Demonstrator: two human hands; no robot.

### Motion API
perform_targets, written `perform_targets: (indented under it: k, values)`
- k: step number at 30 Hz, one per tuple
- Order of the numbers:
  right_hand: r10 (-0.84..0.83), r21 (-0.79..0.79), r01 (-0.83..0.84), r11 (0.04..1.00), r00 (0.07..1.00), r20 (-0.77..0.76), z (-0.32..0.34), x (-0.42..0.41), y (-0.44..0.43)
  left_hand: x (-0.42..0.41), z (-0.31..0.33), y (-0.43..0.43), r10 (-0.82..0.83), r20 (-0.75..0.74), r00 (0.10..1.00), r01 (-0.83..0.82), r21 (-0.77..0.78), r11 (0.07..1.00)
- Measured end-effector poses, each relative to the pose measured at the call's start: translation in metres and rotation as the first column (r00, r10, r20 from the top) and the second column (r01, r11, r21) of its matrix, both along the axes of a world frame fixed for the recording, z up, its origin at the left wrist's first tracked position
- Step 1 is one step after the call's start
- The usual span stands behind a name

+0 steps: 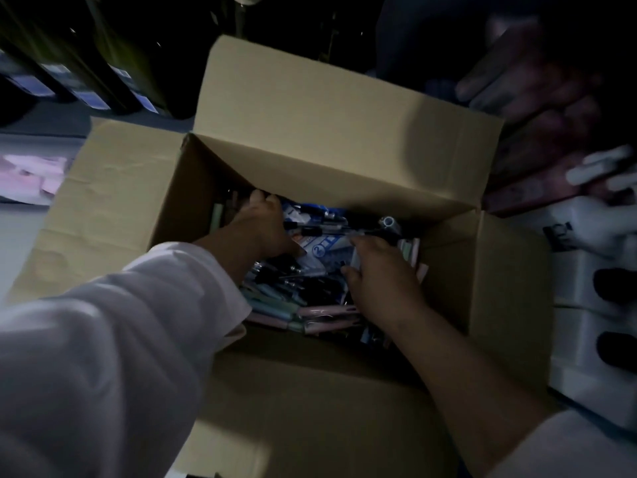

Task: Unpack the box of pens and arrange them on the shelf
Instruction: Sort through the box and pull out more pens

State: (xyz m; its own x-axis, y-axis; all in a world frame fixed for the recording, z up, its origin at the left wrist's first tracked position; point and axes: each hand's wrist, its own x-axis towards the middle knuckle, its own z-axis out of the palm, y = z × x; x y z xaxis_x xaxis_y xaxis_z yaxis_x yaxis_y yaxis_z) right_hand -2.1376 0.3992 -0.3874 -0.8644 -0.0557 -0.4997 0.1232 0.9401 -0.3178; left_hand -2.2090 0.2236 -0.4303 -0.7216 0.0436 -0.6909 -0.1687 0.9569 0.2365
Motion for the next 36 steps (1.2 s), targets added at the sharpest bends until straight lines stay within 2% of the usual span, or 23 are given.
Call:
perform_targets:
  k: [8,10,14,17,23,26,30,33,36]
  values:
    - [-0.018,-0.026,0.018,1.0,1.0,-0.004,-0.01,0.003,0.003,0.007,-0.01,0.0,0.028,-0.065,0.998,-0.016,0.188,0.982]
    - [-0.028,-0.041,0.027,0.999,1.0,-0.012,-0.009,0.003,0.003,0.008,-0.01,0.003,0.086,-0.06,0.994,-0.07,0.224,0.972]
    - [-0.058,-0.06,0.057,0.997,0.998,-0.014,-0.007,0.001,0.008,0.008,-0.013,0.004,0.271,0.103,0.957,-0.29,0.368,0.884]
    - [-0.087,-0.062,0.087,0.994,0.996,0.002,-0.008,0.001,0.01,0.011,-0.013,0.008,0.293,0.236,0.926,-0.371,0.445,0.815]
    - [-0.122,-0.091,0.123,0.988,0.992,0.013,-0.011,-0.001,0.011,0.011,-0.002,0.012,0.329,0.362,0.872,-0.482,0.521,0.705]
    - [-0.136,-0.099,0.136,0.986,0.991,0.008,-0.008,-0.001,0.012,0.015,-0.003,0.016,0.38,0.303,0.874,-0.486,0.561,0.67]
    - [-0.154,-0.096,0.152,0.984,0.988,-0.015,-0.001,0.0,0.015,0.015,0.002,0.017,0.413,0.19,0.891,-0.447,0.528,0.722]
    - [-0.163,-0.106,0.16,0.981,0.987,-0.016,0.011,0.001,0.017,0.012,0.019,0.01,0.437,0.146,0.888,-0.443,0.532,0.722]
    - [-0.179,-0.112,0.176,0.978,0.984,-0.018,0.023,0.003,0.019,0.009,0.042,-0.005,0.404,0.069,0.912,-0.376,0.537,0.756]
